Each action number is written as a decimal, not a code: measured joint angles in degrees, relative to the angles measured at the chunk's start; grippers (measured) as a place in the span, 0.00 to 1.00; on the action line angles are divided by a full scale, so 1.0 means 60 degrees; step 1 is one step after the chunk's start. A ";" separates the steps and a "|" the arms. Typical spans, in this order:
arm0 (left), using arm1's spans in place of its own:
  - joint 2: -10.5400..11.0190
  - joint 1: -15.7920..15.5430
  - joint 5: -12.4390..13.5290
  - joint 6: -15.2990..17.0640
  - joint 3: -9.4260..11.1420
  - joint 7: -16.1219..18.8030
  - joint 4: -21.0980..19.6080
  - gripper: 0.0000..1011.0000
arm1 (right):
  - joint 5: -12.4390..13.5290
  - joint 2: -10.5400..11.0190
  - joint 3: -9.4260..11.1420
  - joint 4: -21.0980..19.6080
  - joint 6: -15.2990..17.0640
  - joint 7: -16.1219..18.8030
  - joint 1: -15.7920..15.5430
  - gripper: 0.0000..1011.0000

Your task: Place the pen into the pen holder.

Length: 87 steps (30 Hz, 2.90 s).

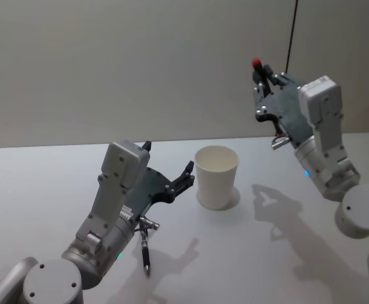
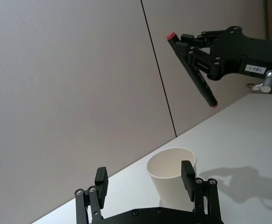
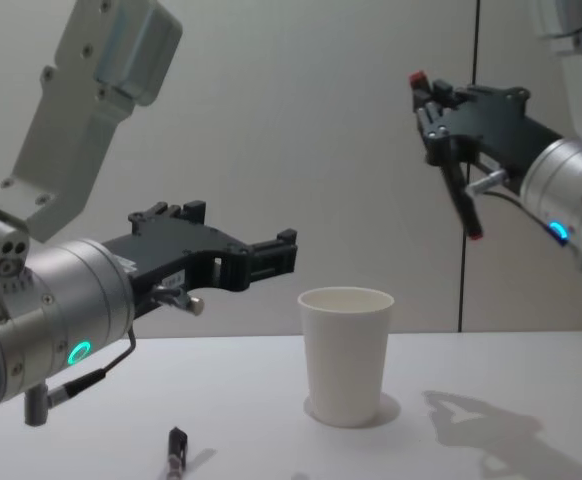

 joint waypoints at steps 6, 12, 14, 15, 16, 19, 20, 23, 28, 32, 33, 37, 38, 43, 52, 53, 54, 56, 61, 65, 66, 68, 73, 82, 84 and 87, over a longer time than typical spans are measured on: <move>0.0000 -0.0001 0.0000 0.0000 0.0000 0.0001 0.0000 0.99 | 0.0574 -0.0290 -0.0095 0.0923 -0.0804 0.0272 0.0397 0.15; 0.0000 0.0000 0.0000 0.0000 0.0001 0.0001 0.0000 0.99 | 0.1221 -0.0567 -0.0151 0.1862 -0.1350 0.0671 0.0816 0.15; 0.0000 0.0000 0.0000 0.0000 0.0000 0.0000 0.0000 0.99 | 0.1406 -0.0636 -0.0166 0.2100 -0.1476 0.0794 0.0923 0.15; 0.0000 0.0000 0.0000 0.0000 0.0000 0.0001 0.0000 0.99 | 0.1546 -0.0695 -0.0175 0.2299 -0.1563 0.0892 0.1012 0.15; 0.0000 0.0000 0.0000 0.0000 0.0000 0.0000 0.0000 0.99 | 0.1617 -0.0725 -0.0180 0.2399 -0.1607 0.0945 0.1058 0.15; 0.0000 0.0000 0.0000 0.0000 0.0000 0.0001 0.0000 0.99 | 0.1902 -0.0841 -0.0209 0.2782 -0.1769 0.1171 0.1232 0.15; 0.0000 0.0000 0.0000 0.0000 0.0000 0.0001 0.0000 0.99 | 0.1975 -0.0865 -0.0215 0.2865 -0.1809 0.1219 0.1268 0.15; 0.0000 0.0000 0.0000 0.0000 0.0000 0.0001 0.0000 0.99 | 0.2192 -0.0962 -0.0245 0.3184 -0.1915 0.1418 0.1411 0.15; 0.0000 0.0000 0.0000 0.0000 0.0000 0.0001 0.0000 0.99 | 0.2490 -0.1103 -0.0296 0.3619 -0.2028 0.1701 0.1598 0.15; 0.0000 0.0000 0.0001 0.0000 0.0000 0.0000 0.0000 0.99 | 0.2658 -0.1189 -0.0342 0.3840 -0.2045 0.1880 0.1692 0.15; 0.0000 0.0000 0.0000 0.0000 0.0000 0.0000 0.0001 0.99 | 0.2697 -0.1203 -0.0352 0.3876 -0.2045 0.1922 0.1707 0.15; 0.0000 0.0000 0.0000 0.0000 0.0000 0.0000 0.0000 0.99 | 0.2856 -0.1271 -0.0396 0.4021 -0.2024 0.2067 0.1759 0.15; 0.0000 0.0000 0.0000 0.0000 0.0000 0.0001 0.0000 0.99 | 0.2907 -0.1296 -0.0413 0.4068 -0.2003 0.2117 0.1774 0.15; 0.0000 0.0000 0.0000 0.0000 0.0000 0.0001 0.0000 0.99 | 0.3051 -0.1343 -0.0462 0.4128 -0.1860 0.2266 0.1779 0.15; 0.0000 -0.0001 0.0001 0.0000 0.0000 0.0001 0.0000 0.99 | 0.3133 -0.1328 -0.0502 0.3969 -0.1476 0.2406 0.1641 0.15; 0.0000 0.0000 0.0000 0.0000 0.0000 0.0001 0.0000 0.99 | 0.3134 -0.1312 -0.0503 0.3911 -0.1392 0.2423 0.1602 0.15; 0.0000 0.0000 0.0000 0.0000 0.0000 0.0001 0.0000 0.99 | 0.3134 -0.1307 -0.0503 0.3894 -0.1357 0.2429 0.1590 0.15; 0.0000 0.0000 0.0000 0.0000 0.0000 0.0000 0.0000 0.99 | 0.3133 -0.1280 -0.0504 0.3809 -0.1253 0.2442 0.1534 0.15; 0.0000 0.0000 0.0000 0.0000 0.0000 0.0001 0.0000 0.99 | 0.3107 -0.1234 -0.0499 0.3646 -0.1056 0.2455 0.1429 0.20; 0.0000 0.0000 0.0000 0.0000 -0.0001 0.0001 0.0000 0.99 | 0.3062 -0.1194 -0.0487 0.3515 -0.0894 0.2456 0.1345 0.31; 0.0000 0.0000 0.0000 0.0000 -0.0001 0.0001 0.0000 0.99 | 0.3062 -0.1194 -0.0487 0.3515 -0.0894 0.2456 0.1345 0.34; 0.0000 0.0000 0.0000 0.0000 0.0000 0.0001 0.0000 0.99 | 0.3027 -0.1170 -0.0478 0.3427 -0.0814 0.2457 0.1295 0.41; 0.0000 0.0000 0.0000 0.0000 0.0000 0.0001 0.0000 0.99 | 0.2986 -0.1137 -0.0465 0.3311 -0.0738 0.2465 0.1235 0.56; 0.0000 0.0000 0.0000 0.0000 0.0000 0.0001 0.0001 0.99 | 0.2887 -0.1065 -0.0430 0.3027 -0.0563 0.2467 0.1106 0.83; 0.0000 -0.0001 0.0000 0.0000 0.0000 0.0001 0.0000 0.99 | 0.2861 -0.1045 -0.0423 0.2948 -0.0511 0.2458 0.1072 0.90; 0.0000 -0.0001 0.0000 0.0000 0.0000 0.0001 0.0000 0.99 | 0.2800 -0.1002 -0.0408 0.2758 -0.0368 0.2425 0.0994 0.97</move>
